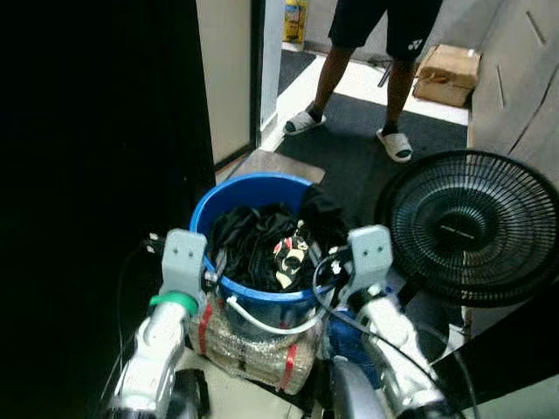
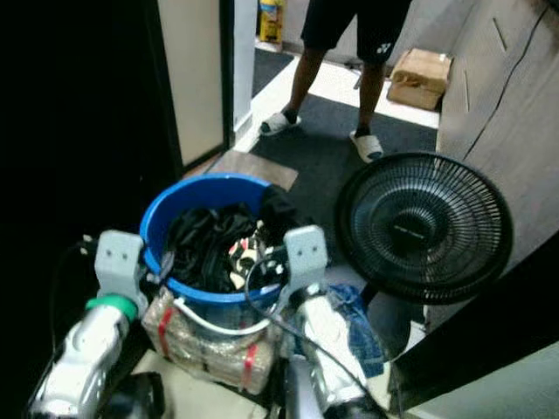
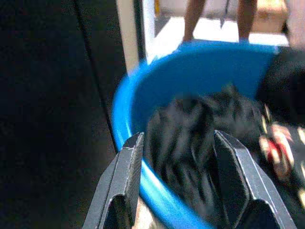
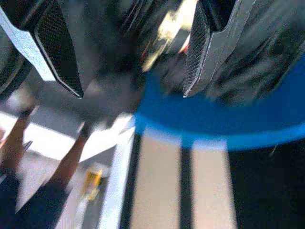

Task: Clothes washing

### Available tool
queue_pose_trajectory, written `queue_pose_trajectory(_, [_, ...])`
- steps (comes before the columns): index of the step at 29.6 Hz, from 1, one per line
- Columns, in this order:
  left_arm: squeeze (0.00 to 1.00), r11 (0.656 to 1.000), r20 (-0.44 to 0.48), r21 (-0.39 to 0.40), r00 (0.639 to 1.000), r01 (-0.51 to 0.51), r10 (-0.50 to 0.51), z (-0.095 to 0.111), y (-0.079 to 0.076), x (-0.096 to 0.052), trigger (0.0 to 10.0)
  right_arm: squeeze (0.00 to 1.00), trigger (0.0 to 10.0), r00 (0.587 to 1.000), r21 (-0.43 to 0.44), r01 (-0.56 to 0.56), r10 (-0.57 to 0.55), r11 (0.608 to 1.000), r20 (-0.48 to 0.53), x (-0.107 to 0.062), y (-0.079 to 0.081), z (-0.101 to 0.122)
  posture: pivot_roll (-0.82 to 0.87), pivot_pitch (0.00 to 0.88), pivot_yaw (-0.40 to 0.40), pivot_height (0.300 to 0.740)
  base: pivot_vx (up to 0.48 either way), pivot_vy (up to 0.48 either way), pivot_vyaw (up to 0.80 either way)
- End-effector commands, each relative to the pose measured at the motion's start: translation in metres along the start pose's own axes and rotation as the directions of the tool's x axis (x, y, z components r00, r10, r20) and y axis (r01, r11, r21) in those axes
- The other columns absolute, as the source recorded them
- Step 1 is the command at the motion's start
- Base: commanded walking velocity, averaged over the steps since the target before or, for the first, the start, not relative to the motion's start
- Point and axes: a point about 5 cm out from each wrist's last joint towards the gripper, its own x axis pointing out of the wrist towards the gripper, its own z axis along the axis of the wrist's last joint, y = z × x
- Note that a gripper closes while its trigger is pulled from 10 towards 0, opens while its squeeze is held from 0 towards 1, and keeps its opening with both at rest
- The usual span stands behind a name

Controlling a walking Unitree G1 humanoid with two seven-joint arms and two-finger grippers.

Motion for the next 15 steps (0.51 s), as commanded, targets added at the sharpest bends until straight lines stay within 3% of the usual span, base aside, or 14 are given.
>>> queue_pose_trajectory(1, [0.00, 0.999, 0.076, -0.043, 0.997, -0.009, 0.013, 0.028, 0.007, 0.005, 10.0, 0.00, 10.0, 0.987, 0.018, 0.039, -0.041, 0.999, 0.154, 0.012, -0.014, 0.043, 0.04, 0.127, 0.002, 0.561, 0.000, 0.000, 0.00])
queue_pose_trajectory(8, [0.00, 0.999, 0.176, -0.052, 0.984, 0.013, -0.004, 0.061, 0.008, 0.007, 10.0, 0.00, 10.0, 0.961, -0.002, 0.016, -0.015, 1.000, 0.276, 0.018, -0.017, 0.080, 0.04, 0.124, 0.000, 0.561, 0.000, 0.000, 0.00])
queue_pose_trajectory(15, [0.00, 0.998, 0.204, -0.031, 0.978, 0.053, -0.046, 0.071, -0.002, 0.005, 10.0, 0.00, 10.0, 0.960, -0.023, -0.022, 0.028, 0.999, 0.279, 0.015, -0.006, 0.081, 0.04, 0.123, -0.002, 0.561, 0.000, 0.000, 0.00])
